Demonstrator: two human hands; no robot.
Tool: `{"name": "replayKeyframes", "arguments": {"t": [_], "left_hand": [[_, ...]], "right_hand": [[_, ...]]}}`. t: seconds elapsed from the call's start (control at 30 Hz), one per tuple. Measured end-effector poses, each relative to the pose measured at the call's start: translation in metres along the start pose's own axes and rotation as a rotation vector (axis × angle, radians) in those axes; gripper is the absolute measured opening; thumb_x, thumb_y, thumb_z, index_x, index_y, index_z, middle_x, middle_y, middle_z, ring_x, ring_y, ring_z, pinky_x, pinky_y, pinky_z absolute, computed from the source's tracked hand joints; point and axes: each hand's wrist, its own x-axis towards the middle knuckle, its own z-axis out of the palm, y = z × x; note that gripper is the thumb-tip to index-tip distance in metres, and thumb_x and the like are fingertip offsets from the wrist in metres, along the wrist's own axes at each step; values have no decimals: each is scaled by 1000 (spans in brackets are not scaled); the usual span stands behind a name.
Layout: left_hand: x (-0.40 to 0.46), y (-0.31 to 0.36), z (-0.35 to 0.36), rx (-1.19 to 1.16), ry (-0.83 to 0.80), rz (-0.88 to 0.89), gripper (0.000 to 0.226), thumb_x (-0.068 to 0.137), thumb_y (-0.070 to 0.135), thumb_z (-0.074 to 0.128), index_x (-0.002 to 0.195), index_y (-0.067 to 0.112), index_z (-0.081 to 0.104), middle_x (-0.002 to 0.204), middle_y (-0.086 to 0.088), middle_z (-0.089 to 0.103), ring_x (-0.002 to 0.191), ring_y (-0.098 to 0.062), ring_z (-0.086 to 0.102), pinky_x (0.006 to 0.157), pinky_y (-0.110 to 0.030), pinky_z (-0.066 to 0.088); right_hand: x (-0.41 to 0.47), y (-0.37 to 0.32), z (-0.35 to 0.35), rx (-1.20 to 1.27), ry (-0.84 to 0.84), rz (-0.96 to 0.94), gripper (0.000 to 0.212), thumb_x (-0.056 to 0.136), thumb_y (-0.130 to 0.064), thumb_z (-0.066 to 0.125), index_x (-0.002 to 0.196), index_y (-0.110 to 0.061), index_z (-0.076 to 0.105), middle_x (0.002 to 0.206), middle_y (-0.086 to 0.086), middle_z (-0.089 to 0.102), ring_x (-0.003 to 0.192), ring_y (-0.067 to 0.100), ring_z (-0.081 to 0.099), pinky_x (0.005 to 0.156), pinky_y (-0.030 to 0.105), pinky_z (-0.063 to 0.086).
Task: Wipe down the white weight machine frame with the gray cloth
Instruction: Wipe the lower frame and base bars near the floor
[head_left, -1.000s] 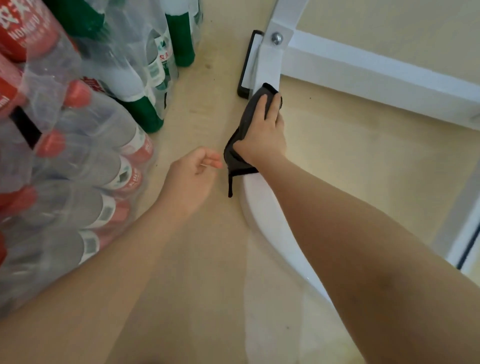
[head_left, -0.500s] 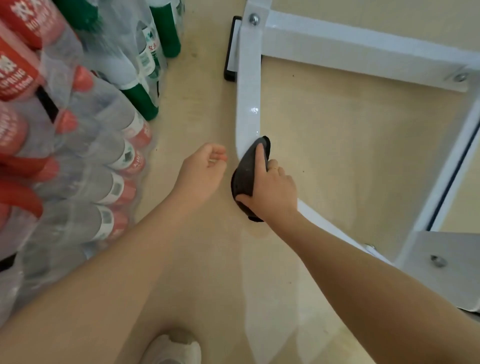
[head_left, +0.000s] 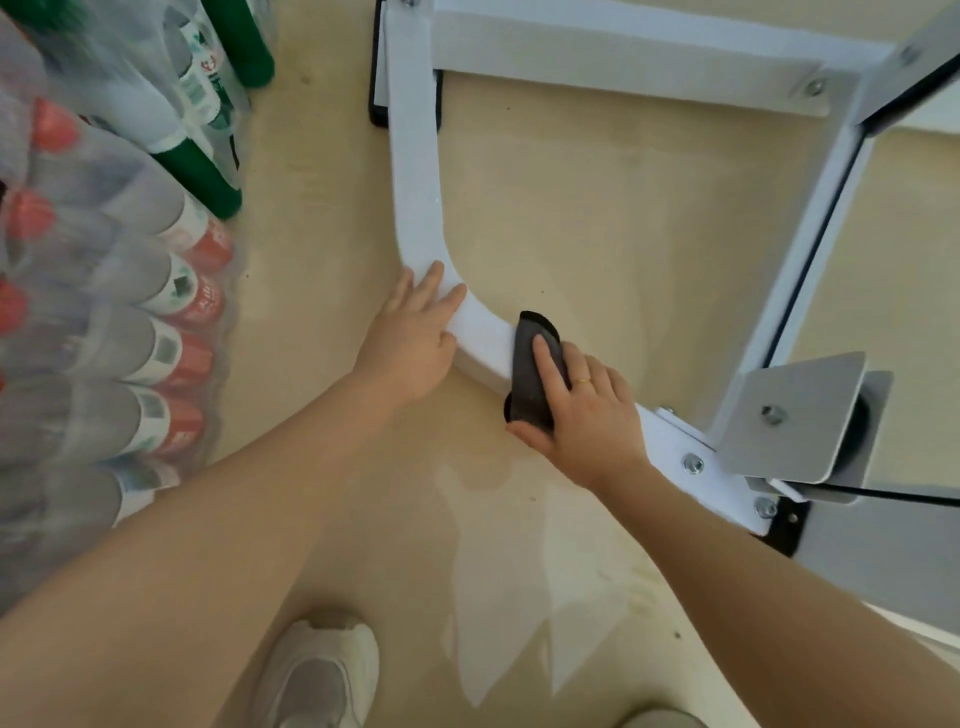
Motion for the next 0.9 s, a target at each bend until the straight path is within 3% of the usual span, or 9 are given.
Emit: {"name": "replayKeyframes", "arguments": {"t": [0.1, 0.23, 0.4, 0.53, 0.67, 0.77, 0.9], "left_hand": [[1, -4, -2, 156, -48, 22, 57, 95, 20, 35, 147, 24, 11, 156, -2, -5, 143, -28, -5, 114, -33, 5], [5, -4, -6, 193, -102, 2, 57, 96, 24, 31, 147, 29, 8, 156, 4, -8, 143, -23, -7, 114, -34, 6], [5, -4, -6, 101, -100, -28, 57, 95, 22, 30, 147, 33, 10, 156, 9, -8, 142, -18, -9, 113, -31, 6], [4, -5, -6, 113, -107, -10, 57, 95, 21, 32, 147, 31, 11, 156, 8, -8, 142, -19, -9, 114, -33, 8], [4, -2, -5, 142, -113, -16, 60, 94, 23, 35, 147, 30, 10, 156, 6, -10, 142, -22, -9, 114, -33, 8], [5, 0, -6, 170, -143, -40, 63, 93, 25, 37, 147, 30, 6, 155, 7, -13, 142, -23, -12, 114, -34, 8], [7, 2, -10, 183, -178, -47, 60, 94, 24, 33, 147, 30, 5, 155, 6, -13, 142, -23, -12, 114, -36, 8]], "right_hand": [[-4, -3, 1, 4, -53, 92, 83, 84, -65, 31, 147, -12, 20, 137, 19, 42, 120, 34, 41, 103, 44, 27], [28, -39, 1, 81, -1, 155, 71, 95, -55, 21, 148, -9, 11, 147, 15, 29, 134, 30, 24, 111, 40, 12], [63, -61, 0, 214, 16, 150, 55, 99, -44, 22, 149, -21, 14, 145, 5, 35, 125, 28, 36, 101, 36, 22], [33, -15, 2, 177, -32, 186, 48, 99, -41, 27, 141, -19, 32, 123, 7, 53, 106, 30, 48, 84, 36, 32], [-5, 23, 2, 34, -136, 290, 44, 98, -40, 27, 130, -13, 40, 116, 9, 56, 102, 31, 50, 82, 37, 33], [0, 11, -1, 6, -122, 311, 48, 98, -42, 25, 131, -10, 37, 118, 11, 54, 104, 32, 49, 84, 37, 33], [40, -39, -1, 102, -53, 113, 67, 96, -50, 30, 148, -12, 13, 142, 14, 35, 121, 32, 39, 99, 39, 26]]}}
